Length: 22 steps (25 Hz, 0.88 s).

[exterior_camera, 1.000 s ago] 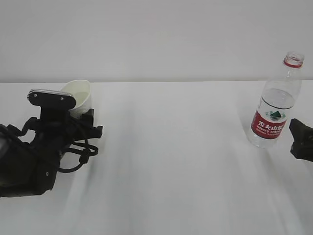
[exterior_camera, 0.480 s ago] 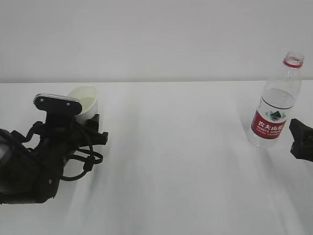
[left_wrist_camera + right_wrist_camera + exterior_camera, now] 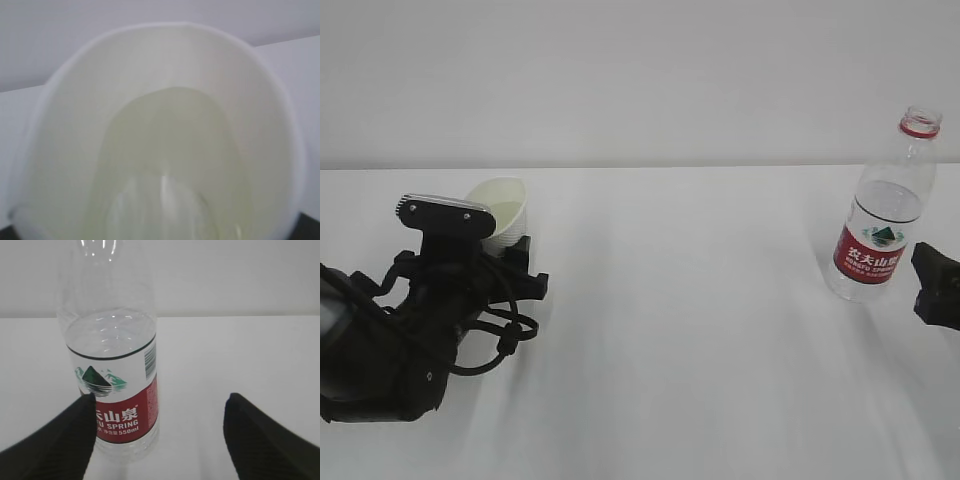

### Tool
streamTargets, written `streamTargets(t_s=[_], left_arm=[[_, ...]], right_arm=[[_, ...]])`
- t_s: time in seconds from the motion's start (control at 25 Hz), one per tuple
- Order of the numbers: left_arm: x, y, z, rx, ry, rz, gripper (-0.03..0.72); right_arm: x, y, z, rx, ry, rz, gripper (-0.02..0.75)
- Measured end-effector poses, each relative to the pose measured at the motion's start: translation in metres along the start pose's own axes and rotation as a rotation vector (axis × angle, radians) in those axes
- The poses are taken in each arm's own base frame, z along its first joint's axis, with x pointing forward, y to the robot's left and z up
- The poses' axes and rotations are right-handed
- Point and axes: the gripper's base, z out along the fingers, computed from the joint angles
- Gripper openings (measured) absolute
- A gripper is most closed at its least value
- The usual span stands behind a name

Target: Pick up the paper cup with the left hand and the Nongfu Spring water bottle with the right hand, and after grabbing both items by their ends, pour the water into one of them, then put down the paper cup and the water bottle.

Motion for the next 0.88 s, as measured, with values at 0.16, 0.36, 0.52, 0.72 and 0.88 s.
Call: streamTargets(t_s=[0.16,0.36,0.52,0.72,0.88], left_arm=[[0.0000,-0.0003,-0.0001,0.001,0.000,0.000,0.459],[0.0000,-0.0003,-0.0001,0.001,0.000,0.000,0.459],[0.0000,-0.0003,-0.0001,0.001,0.000,0.000,0.459],[0.0000,-0.0003,-0.0001,0.001,0.000,0.000,0.487],[0.0000,-0.0003,-0.0001,0.001,0.000,0.000,0.496]], right_arm=[[0.0000,0.0000,0.0000,0.000,0.000,0.000,0.593],[0.0000,0.0000,0.0000,0.000,0.000,0.000,0.593],[0.0000,0.0000,0.0000,0.000,0.000,0.000,0.593],[0.0000,0.0000,0.0000,0.000,0.000,0.000,0.593],[0.0000,0.0000,0.0000,0.000,0.000,0.000,0.593]])
